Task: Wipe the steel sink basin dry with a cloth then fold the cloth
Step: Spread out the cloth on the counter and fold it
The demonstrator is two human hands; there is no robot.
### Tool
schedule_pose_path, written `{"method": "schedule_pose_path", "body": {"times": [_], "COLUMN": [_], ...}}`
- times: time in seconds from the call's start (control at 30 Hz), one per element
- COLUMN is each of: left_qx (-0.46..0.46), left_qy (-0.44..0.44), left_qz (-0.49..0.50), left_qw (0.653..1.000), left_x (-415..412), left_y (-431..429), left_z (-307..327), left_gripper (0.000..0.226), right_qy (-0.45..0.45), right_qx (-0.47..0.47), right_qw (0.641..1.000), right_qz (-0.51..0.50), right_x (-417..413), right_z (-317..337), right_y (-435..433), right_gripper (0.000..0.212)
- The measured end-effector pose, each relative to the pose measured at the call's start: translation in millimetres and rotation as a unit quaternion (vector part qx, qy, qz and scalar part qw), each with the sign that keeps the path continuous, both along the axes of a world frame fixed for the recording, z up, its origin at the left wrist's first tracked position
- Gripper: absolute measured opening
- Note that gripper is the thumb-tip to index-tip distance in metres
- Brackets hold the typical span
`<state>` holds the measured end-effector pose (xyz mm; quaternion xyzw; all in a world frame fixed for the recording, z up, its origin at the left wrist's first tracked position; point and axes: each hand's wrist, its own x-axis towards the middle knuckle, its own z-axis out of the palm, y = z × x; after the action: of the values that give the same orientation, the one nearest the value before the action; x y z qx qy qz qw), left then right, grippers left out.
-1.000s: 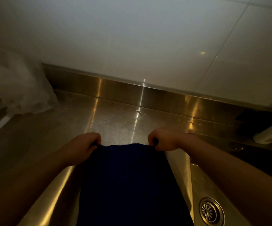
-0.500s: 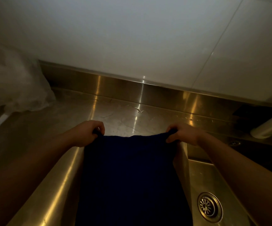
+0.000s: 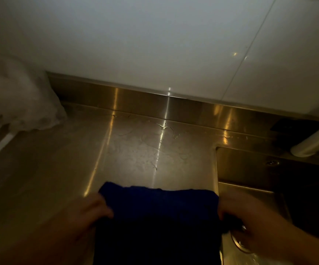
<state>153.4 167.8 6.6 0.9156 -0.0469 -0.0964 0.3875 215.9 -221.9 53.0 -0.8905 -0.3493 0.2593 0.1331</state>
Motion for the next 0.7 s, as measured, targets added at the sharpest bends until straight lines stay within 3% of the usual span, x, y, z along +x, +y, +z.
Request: {"method": "schedule_pose_path", "body": {"times": [0.07, 0.1, 0.13, 0.2, 0.27, 0.33, 0.43, 0.53, 0.6, 0.7], "left_qx": [0.03, 0.065, 0.079, 0.081, 0.159, 0.227, 0.294, 0.295, 0.291, 0.297], "left_qy": [0.082, 0.11, 0.102, 0.054, -0.055, -0.068, -0.049, -0.089, -0.079, -0.074], "left_qz": [-0.083, -0.111, -0.117, -0.105, -0.128, -0.141, -0.122, -0.129, -0.132, -0.147], "left_qw": [0.993, 0.986, 0.985, 0.99, 0.977, 0.961, 0.947, 0.943, 0.944, 0.941], "left_x": [-36.7, -46.3, -49.0, -51.6, -42.9, -34.4, -25.7, -23.2, -22.6, -21.3], "left_y": [-3.0, -6.5, -11.7, -20.4, -42.9, -69.7, -86.3, -83.8, -84.4, -86.5], "left_z": [-28.4, -36.8, -37.9, -37.6, -44.2, -51.8, -64.6, -77.1, -80.2, -78.2], "left_gripper": [0.041, 0.039, 0.036, 0.037, 0.046, 0.055, 0.068, 0.07, 0.07, 0.07], "right_qy": [-0.012, -0.049, -0.016, 0.033, 0.01, 0.054, 0.09, -0.006, 0.031, 0.094], "right_qx": [-0.102, -0.123, -0.125, -0.026, 0.014, 0.035, 0.05, 0.006, 0.001, 0.057], "right_qw": [0.995, 0.991, 0.991, 0.979, 0.921, 0.877, 0.838, 0.855, 0.847, 0.798], "right_qz": [0.01, 0.009, -0.035, -0.202, -0.388, -0.475, -0.536, -0.518, -0.531, -0.592], "right_x": [-20.5, -26.6, -32.8, -41.2, -45.5, -49.9, -59.1, -69.2, -72.8, -62.0], "right_z": [-17.4, -25.1, -30.1, -45.1, -61.2, -70.1, -77.9, -82.5, -79.8, -63.9], "right_y": [-1.0, -0.6, 2.6, 7.5, 19.3, 40.7, 58.9, 62.1, 68.2, 65.1], "right_gripper": [0.032, 0.04, 0.048, 0.06, 0.077, 0.083, 0.062, 0.027, 0.02, 0.02]}}
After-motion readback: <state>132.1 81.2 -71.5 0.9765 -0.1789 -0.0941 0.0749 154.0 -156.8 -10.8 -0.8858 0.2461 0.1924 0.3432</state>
